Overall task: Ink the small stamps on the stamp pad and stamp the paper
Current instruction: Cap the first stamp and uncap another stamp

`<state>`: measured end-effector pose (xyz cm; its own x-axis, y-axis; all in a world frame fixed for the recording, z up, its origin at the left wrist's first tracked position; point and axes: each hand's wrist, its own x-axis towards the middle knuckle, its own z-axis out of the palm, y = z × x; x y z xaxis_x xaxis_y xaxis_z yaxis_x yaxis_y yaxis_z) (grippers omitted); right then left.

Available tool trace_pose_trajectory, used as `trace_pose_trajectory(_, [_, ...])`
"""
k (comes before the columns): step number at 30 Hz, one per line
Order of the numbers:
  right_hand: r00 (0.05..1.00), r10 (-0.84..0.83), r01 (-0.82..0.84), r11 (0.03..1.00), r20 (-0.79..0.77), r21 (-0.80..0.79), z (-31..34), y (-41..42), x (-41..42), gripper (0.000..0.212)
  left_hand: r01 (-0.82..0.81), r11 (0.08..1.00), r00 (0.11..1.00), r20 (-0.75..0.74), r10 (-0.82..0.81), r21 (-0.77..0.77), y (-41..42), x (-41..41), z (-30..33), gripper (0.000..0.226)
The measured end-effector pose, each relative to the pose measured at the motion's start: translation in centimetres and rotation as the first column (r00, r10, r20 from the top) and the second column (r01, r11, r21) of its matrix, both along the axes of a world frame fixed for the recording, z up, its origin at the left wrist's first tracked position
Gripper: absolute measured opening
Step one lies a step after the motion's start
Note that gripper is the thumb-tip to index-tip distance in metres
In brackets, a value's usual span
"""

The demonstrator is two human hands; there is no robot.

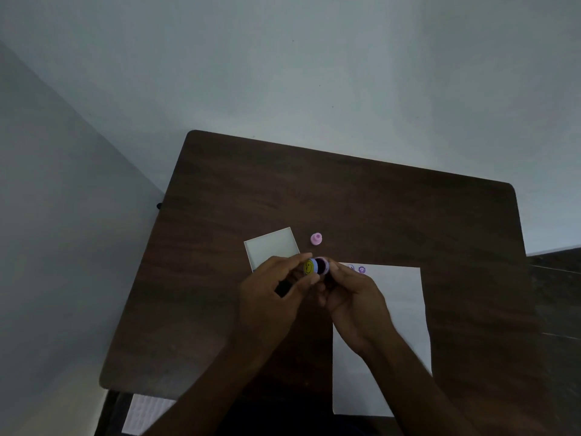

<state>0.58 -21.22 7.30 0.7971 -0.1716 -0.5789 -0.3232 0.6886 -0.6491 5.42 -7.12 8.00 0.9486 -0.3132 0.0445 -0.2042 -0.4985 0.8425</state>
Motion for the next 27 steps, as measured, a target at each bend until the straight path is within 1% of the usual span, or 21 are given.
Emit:
trace_pose_trajectory(3, [0.999, 0.029, -0.028, 0.999, 0.027, -0.029, 0.2, 0.1, 0.0, 0.029, -0.035, 0.997, 0.999, -0.04, 0.032, -0.071, 0.5, 0.1, -0.2, 0.035])
trace_pose_trajectory(6, [0.999, 0.028, -0.028, 1.0, 0.026, 0.004, 0.2, 0.3, 0.1, 0.029, -0.07, 0.997, 0.992, -0.109, 0.066, -0.031, 1.8, 0.2, -1.2, 0.034])
trace_pose_trajectory(8, [0.999, 0.03, -0.031, 0.999, 0.022, 0.042, 0.1, 0.5, 0.2, 0.028, -0.137, 0.99, 0.974, -0.184, 0.129, -0.031, 2.9, 0.4, -2.0, 0.033])
trace_pose_trajectory(11, [0.999, 0.043, -0.044, 0.993, 0.013, 0.105, -0.1, 1.2, 0.4, 0.029, -0.248, 0.957, 0.917, -0.355, 0.182, -0.15, 4.9, 0.2, -3.0, 0.031])
trace_pose_trajectory(13, [0.999, 0.048, -0.049, 0.991, 0.007, 0.124, -0.2, 1.5, 0.6, 0.028, -0.308, 0.931, 0.87, -0.453, 0.194, -0.194, 6.1, 0.0, -3.8, 0.029])
trace_pose_trajectory(14, [0.999, 0.054, -0.054, 0.99, 0.005, 0.127, -0.2, 1.8, 0.7, 0.027, -0.322, 0.926, 0.858, -0.475, 0.197, -0.198, 6.7, 0.0, -4.2, 0.028])
trace_pose_trajectory(18, [0.997, 0.072, -0.072, 0.99, 0.004, 0.124, 0.1, 2.4, 1.1, 0.024, -0.305, 0.938, 0.853, -0.486, 0.191, -0.167, 9.0, -0.3, -6.6, 0.029])
trace_pose_trajectory(23, [0.995, 0.096, -0.096, 0.985, 0.006, 0.143, 0.5, 2.9, 1.4, 0.021, -0.333, 0.934, 0.841, -0.488, 0.233, -0.127, 11.4, -0.7, -10.1, 0.034])
trace_pose_trajectory(27, [0.993, 0.116, -0.117, 0.977, 0.012, 0.179, 0.4, 3.4, 1.4, 0.021, -0.34, 0.94, 0.829, -0.484, 0.278, -0.041, 12.4, -0.9, -12.3, 0.031])
